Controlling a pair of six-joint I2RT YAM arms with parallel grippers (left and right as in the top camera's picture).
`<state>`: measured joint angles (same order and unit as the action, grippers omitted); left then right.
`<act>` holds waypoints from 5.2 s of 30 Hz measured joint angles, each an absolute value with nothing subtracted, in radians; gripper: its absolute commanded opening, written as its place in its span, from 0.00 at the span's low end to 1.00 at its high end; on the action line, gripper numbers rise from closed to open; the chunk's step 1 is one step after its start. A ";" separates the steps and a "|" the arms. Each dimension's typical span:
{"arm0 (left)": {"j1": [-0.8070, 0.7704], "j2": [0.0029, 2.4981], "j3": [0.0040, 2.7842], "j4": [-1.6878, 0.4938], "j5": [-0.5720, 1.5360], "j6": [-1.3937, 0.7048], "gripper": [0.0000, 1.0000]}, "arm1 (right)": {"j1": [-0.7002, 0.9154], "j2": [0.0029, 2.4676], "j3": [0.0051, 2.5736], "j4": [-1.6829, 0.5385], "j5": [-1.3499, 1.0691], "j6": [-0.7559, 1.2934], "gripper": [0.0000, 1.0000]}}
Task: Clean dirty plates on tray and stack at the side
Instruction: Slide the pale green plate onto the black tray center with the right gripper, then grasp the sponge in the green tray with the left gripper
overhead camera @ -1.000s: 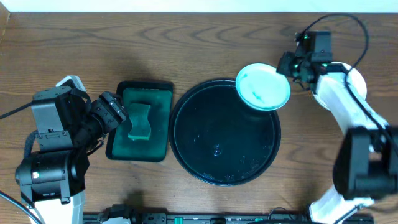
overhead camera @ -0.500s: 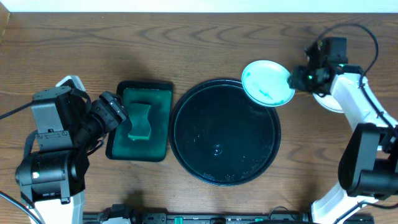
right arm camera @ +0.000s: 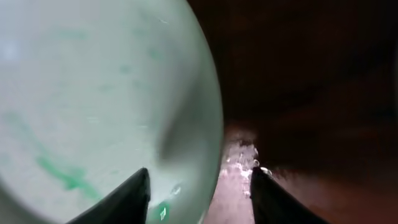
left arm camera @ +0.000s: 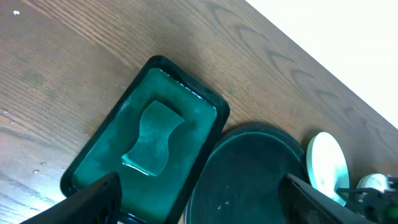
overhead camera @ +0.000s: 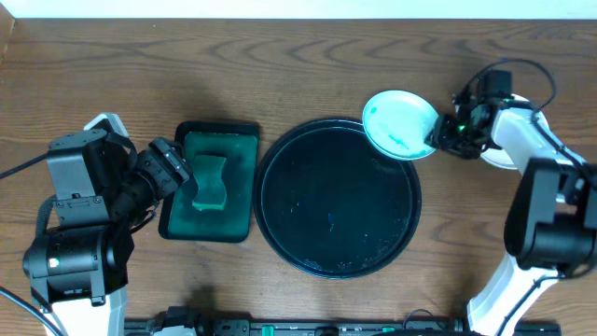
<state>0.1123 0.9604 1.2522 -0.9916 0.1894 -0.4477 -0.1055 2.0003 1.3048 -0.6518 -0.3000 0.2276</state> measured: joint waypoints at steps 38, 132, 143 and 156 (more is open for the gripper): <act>0.112 0.960 1.252 -0.992 0.189 -0.448 0.81 | 0.058 1.821 1.294 -0.620 -0.083 -0.039 0.22; -0.022 1.853 1.241 -0.912 -0.037 -0.332 0.07 | 0.268 1.689 1.248 -0.834 -0.174 0.201 0.29; -0.022 1.564 1.314 -0.971 -0.030 -0.332 0.07 | 0.227 1.689 1.245 -0.799 -0.162 0.174 0.34; -0.022 1.723 1.216 -0.848 -0.059 -0.335 0.45 | 0.229 1.689 1.223 -0.792 -0.162 0.148 0.38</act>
<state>-0.0223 1.7233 1.2156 -0.8482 -0.0593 -0.3351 0.2295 1.6890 1.2228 -0.7921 -0.1623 0.1482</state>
